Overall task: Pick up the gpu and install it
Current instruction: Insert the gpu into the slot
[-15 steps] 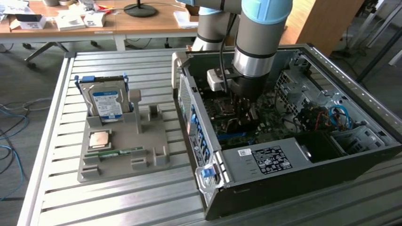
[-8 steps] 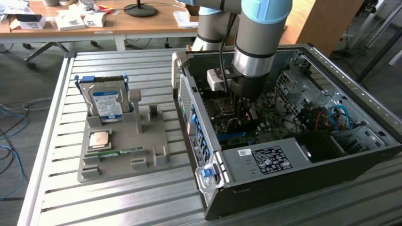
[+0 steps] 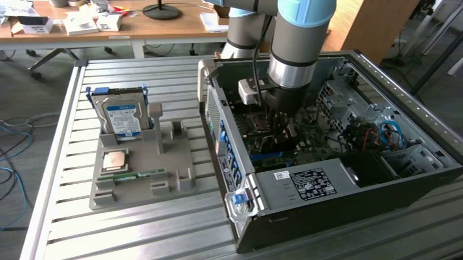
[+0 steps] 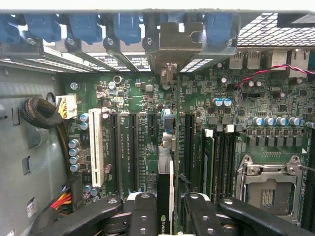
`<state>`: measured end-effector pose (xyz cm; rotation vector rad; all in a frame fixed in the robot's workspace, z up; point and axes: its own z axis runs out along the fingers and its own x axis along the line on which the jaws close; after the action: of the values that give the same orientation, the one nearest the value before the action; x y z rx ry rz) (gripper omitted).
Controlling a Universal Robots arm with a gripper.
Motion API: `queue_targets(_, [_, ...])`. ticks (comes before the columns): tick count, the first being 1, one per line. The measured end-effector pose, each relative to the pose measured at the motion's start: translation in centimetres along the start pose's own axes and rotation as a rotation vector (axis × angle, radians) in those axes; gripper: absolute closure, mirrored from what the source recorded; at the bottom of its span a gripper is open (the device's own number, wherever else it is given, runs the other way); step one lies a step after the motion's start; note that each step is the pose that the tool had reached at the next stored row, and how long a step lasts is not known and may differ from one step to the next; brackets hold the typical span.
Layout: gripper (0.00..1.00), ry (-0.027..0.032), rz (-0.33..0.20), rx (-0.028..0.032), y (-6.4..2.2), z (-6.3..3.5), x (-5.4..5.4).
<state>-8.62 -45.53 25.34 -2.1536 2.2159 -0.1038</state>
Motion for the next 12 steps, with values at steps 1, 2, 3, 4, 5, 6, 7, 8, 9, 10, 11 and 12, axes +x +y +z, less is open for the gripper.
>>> queue_targets(1, [0.74,0.0,0.0,0.0,0.0,0.0,-0.01])
queue_targets(2, [0.74,0.0,0.0,0.0,0.0,0.0,-0.04])
queue_targets(3, [0.74,-0.0001,0.0,0.0,0.0,0.0,-0.04])
queue_targets(4, [0.74,-0.0001,0.0,0.0001,0.0,0.0,-0.04])
queue_targets(5, [0.74,-0.0001,0.0,0.0,0.0,0.0,-0.04])
queue_targets(6, [0.74,0.0,0.0,0.0003,0.02,-0.01,-0.04])
queue_targets(7, [0.74,0.0002,0.0,0.0009,0.07,-0.02,-0.04])
queue_targets(8, [0.74,0.0001,0.0,0.002,0.11,-0.02,-0.04])
queue_targets(9, [0.74,-0.0001,0.0,0.0028,0.12,-0.01,-0.04])
queue_targets(10, [0.74,-0.0002,0.0,0.0029,0.13,-0.01,-0.04])
queue_targets(11, [0.74,-0.0002,0.0,0.003,0.13,-0.01,-0.04])
queue_targets(12, [0.74,-0.0001,0.0,0.003,0.13,-0.02,-0.03])
